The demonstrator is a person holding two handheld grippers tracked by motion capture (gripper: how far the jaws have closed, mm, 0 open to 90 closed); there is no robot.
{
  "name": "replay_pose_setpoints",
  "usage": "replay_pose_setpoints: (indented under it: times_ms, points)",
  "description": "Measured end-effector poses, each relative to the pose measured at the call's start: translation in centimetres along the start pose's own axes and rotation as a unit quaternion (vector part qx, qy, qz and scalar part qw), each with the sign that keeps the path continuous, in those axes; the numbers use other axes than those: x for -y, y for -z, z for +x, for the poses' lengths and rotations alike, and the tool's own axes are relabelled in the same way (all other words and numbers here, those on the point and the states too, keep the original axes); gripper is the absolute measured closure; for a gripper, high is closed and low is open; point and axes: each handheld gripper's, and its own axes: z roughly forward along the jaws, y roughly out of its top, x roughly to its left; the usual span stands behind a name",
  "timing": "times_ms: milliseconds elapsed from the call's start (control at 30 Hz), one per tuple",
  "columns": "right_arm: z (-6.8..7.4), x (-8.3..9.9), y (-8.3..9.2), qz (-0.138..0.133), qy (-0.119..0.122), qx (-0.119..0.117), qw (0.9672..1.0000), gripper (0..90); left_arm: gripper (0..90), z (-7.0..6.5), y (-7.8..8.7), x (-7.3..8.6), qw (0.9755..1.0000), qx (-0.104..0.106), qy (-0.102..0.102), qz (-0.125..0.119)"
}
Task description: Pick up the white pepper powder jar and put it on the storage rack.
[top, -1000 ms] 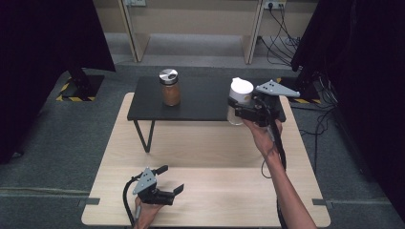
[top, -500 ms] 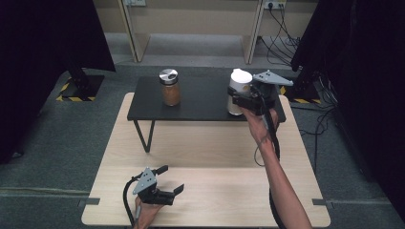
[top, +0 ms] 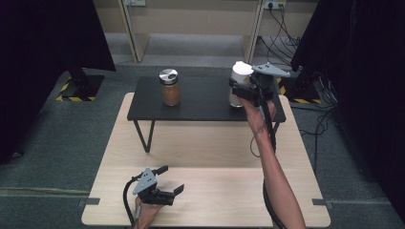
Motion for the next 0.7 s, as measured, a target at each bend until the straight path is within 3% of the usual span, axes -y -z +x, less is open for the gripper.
replay_pose_setpoints:
  times_ms: [267, 500, 700]
  points:
    - [0.4, 0.1, -0.9, 0.005, 0.006, 0.007, 0.9999, 30.8, 2.8, 0.0, 0.0, 0.0, 1.0000, 0.001, 0.000, 0.000]
    - [0.5, 0.9, -1.1, -0.006, 0.006, 0.013, 0.9999, 30.7, 2.9, 0.0, 0.0, 0.0, 1.0000, 0.001, 0.000, 0.000]
    - [0.8, 0.9, -1.1, -0.006, 0.021, 0.014, 0.9997, 30.6, 2.9, 0.0, 0.0, 0.0, 1.0000, 0.001, -0.001, 0.001]
